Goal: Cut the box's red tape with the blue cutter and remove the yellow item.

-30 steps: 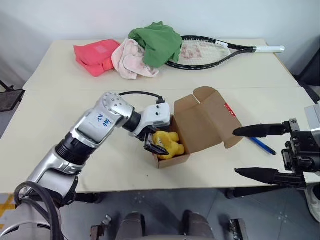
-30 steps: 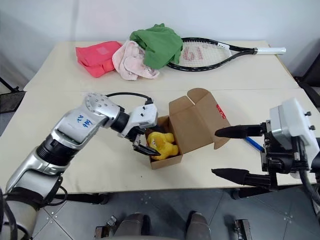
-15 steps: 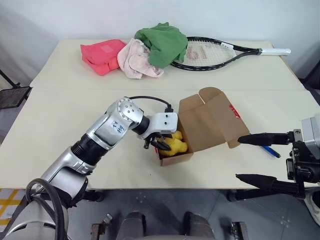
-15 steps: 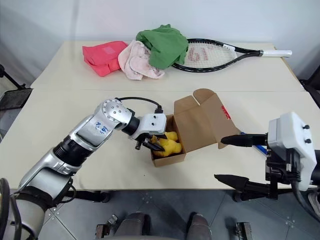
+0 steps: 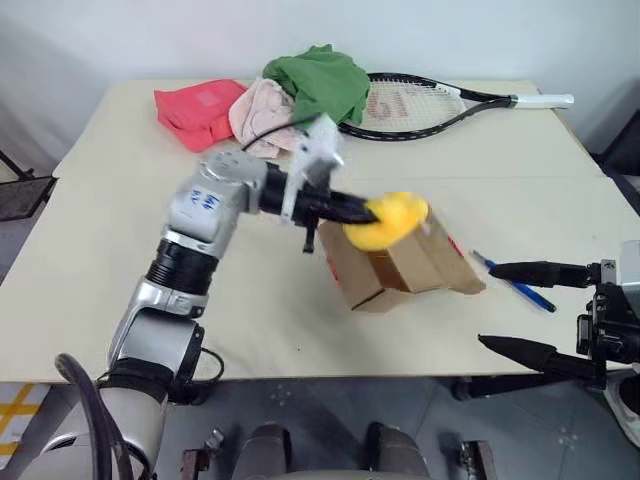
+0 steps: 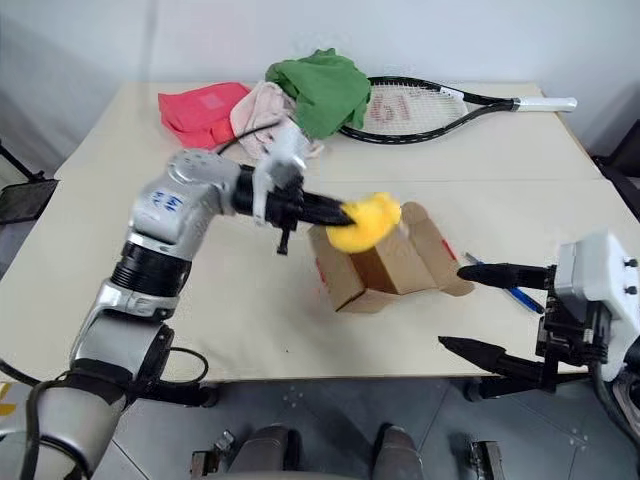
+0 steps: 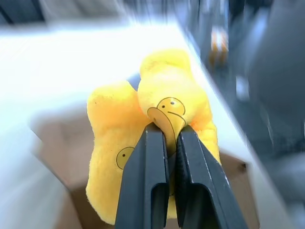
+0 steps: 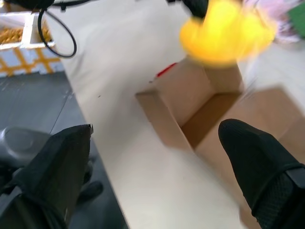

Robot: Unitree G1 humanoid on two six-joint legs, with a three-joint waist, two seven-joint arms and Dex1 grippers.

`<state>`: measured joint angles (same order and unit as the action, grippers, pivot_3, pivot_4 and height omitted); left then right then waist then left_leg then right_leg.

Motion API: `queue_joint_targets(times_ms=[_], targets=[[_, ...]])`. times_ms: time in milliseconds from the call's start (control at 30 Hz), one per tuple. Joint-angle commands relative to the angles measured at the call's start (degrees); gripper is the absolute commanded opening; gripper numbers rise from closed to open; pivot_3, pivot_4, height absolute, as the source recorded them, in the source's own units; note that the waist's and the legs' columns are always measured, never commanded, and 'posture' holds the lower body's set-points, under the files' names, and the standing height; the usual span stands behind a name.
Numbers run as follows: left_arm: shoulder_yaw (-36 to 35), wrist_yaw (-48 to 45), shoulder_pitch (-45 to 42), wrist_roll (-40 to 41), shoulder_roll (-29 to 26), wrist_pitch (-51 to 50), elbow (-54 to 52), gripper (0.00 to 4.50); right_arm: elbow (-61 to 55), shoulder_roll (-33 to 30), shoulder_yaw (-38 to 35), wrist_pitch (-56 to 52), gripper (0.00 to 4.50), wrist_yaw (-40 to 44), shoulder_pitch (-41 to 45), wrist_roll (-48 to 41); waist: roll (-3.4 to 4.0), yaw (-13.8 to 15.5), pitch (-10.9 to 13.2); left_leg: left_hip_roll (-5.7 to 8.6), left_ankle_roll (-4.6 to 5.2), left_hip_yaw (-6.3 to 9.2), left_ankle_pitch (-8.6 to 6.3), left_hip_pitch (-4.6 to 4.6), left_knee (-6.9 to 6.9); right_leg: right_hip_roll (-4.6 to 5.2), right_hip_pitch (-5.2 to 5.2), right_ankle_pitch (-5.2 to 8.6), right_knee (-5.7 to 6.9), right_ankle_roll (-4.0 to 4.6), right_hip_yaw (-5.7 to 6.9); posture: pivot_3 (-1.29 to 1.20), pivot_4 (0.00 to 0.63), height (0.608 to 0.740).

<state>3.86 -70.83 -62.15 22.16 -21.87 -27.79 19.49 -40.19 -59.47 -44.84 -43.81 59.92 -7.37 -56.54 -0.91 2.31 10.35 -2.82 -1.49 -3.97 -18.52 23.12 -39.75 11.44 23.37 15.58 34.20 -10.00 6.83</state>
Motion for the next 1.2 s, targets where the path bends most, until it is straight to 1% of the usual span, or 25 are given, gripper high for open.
queue_joint_targets(times_ms=[33, 133, 200, 233, 300, 400, 467, 567, 633, 700, 800, 833, 933, 1000, 1100, 1200], targets=[[-12.2, 4.3, 4.4, 3.9, -4.7, 5.2, 3.9, 0.01, 0.3, 3.1, 4.1, 4.3, 4.5, -3.6, 5.3, -1.5, 0.01, -0.8, 0.0, 0.0, 0.0, 0.01, 0.0, -0.02, 0.02, 0.0, 0.0, 0.0, 0.01, 0.0, 0.0, 0.0, 0.15, 0.74], [-18.3, 7.5, 12.7, 3.5, -10.2, 8.4, 3.1, 0.01, 0.1, 6.4, 8.7, 6.7, 4.5, -5.9, 9.4, -2.0, 0.04, -2.0, 0.0, 0.0, 0.0, 0.01, 0.0, -0.2, 0.22, 0.0, 0.0, 0.0, 0.03, 0.0, -0.01, 0.0, 0.15, 0.74], [-22.5, 8.6, 22.4, 1.9, -15.2, 11.6, 1.2, 0.01, -0.7, 7.7, 13.0, 6.6, 4.5, -5.6, 10.3, -2.8, 0.04, -2.5, 0.0, 0.0, -0.02, 0.02, 0.01, -0.29, 0.36, 0.01, 0.0, 0.0, 0.1, 0.0, 0.02, 0.0, 0.15, 0.74], [-24.3, 9.5, 27.0, 0.8, -17.1, 14.5, 0.2, 0.01, -1.0, 8.7, 15.4, 8.2, 4.5, -5.2, 11.0, -1.5, 0.02, -2.7, 0.0, 0.0, -0.02, 0.02, 0.01, -0.37, 0.48, 0.01, -0.01, 0.0, 0.11, 0.0, 0.01, 0.0, 0.15, 0.74], [-28.2, 10.6, 35.1, 2.2, -19.2, 15.0, -3.7, 0.01, -1.2, 10.1, 18.7, 10.0, 4.5, -4.1, 12.1, -0.7, -0.02, -2.7, 0.0, 0.0, -0.04, 0.0, 0.0, -0.47, 0.63, 0.01, -0.01, 0.0, 0.14, 0.0, 0.03, 0.0, 0.15, 0.74], [-32.3, 12.9, 47.0, 1.6, -20.8, 16.4, -9.2, 0.01, 0.5, 12.7, 25.4, 15.7, 4.5, -1.3, 14.7, 5.0, -0.18, -1.9, 0.0, 0.0, -0.08, 0.03, -0.02, -0.43, 0.59, 0.04, -0.03, 0.0, 0.13, 0.0, 0.05, 0.0, 0.15, 0.74], [-34.7, 16.1, 51.2, 2.2, -20.4, 15.6, -10.3, 0.01, 2.3, 14.3, 29.4, 19.9, 4.5, 1.1, 15.7, 9.1, -0.22, -1.0, 0.0, 0.0, -0.08, 0.05, -0.02, -0.46, 0.5, 0.06, -0.17, 0.0, 0.08, 0.0, 0.04, 0.0, 0.15, 0.74], [-34.6, 18.3, 53.9, 2.6, -19.9, 15.1, -13.1, 0.84, 5.0, 16.8, 33.3, 24.3, 4.5, 3.0, 17.2, 12.6, -0.23, -0.5, 0.0, 0.0, -0.05, 0.06, -0.02, -0.8, 0.48, 0.04, -0.74, 0.01, -0.23, 0.01, 0.06, 0.0, 0.15, 0.74], [-33.9, 18.7, 55.2, 3.9, -19.7, 13.0, -16.0, 1.44, 7.1, 17.3, 34.9, 26.4, 4.5, 4.5, 17.6, 14.4, -0.27, -0.5, 0.0, 0.0, -0.04, 0.06, -0.02, -0.84, 0.48, 0.04, -0.78, 0.01, -0.24, 0.02, 0.05, 0.0, 0.15, 0.74], [-34.6, 19.1, 55.9, 4.4, -20.2, 12.6, -17.6, 2.06, 9.1, 17.3, 35.0, 28.0, 4.5, 5.7, 17.4, 15.6, -0.27, -0.7, 0.0, 0.0, -0.05, 0.06, -0.02, -0.85, 0.49, 0.03, -0.76, 0.01, -0.22, 0.02, 0.05, 0.0, 0.15, 0.74], [-38.4, 16.8, 57.5, 9.5, -22.7, 7.9, -19.9, 2.98, 11.9, 16.5, 33.2, 29.7, 4.5, 6.8, 17.0, 16.3, -0.27, -1.2, 0.0, -0.01, -0.09, 0.05, -0.05, -0.94, 0.62, 0.01, -0.73, 0.01, -0.15, 0.02, 0.06, 0.0, 0.15, 0.74], [-39.8, 15.9, 58.4, 10.6, -23.9, 6.7, -20.1, 3.21, 12.9, 16.2, 32.7, 30.4, 4.5, 7.3, 16.9, 16.7, -0.26, -1.5, 0.0, -0.02, -0.09, 0.05, -0.05, -0.94, 0.65, 0.0, -0.69, 0.01, -0.13, 0.02, 0.07, 0.0, 0.15, 0.74], [-45.5, 10.4, 64.7, 11.9, -28.9, 4.7, -19.0, 3.21, 15.5, 15.0, 30.4, 31.5, 4.5, 9.0, 15.7, 16.7, -0.25, -2.4, 0.0, -0.08, -0.15, 0.03, -0.08, -0.95, 0.71, -0.05, -0.65, 0.01, -0.13, 0.02, 0.07, 0.0, 0.15, 0.74], [-48.2, 7.5, 68.5, 11.7, -30.7, 5.3, -17.8, 3.21, 16.1, 14.9, 29.6, 32.4, 4.5, 10.0, 14.7, 16.3, -0.19, -2.7, 0.0, -0.09, -0.18, -0.03, -0.1, -0.98, 0.74, -0.06, -0.64, 0.01, -0.16, 0.02, 0.06, 0.0, 0.15, 0.74], [-51.1, 4.9, 74.3, 7.9, -30.4, 13.6, -15.7, 3.21, 17.3, 16.1, 28.7, 36.1, 4.5, 11.8, 11.9, 17.3, -0.16, -2.5, 0.0, -0.1, -0.18, -0.06, -0.11, -1.0, 0.79, -0.06, -0.64, 0.03, -0.21, 0.04, 0.05, 0.0, 0.15, 0.74], [-50.8, 5.1, 78.4, 3.8, -27.7, 23.3, -16.4, 3.21, 17.7, 15.0, 29.2, 35.9, 4.5, 13.3, 10.1, 17.1, -0.16, -2.3, 0.0, -0.11, -0.18, -0.11, -0.14, -0.98, 0.75, -0.07, -0.67, 0.04, -0.32, 0.06, 0.05, 0.0, 0.15, 0.74]])
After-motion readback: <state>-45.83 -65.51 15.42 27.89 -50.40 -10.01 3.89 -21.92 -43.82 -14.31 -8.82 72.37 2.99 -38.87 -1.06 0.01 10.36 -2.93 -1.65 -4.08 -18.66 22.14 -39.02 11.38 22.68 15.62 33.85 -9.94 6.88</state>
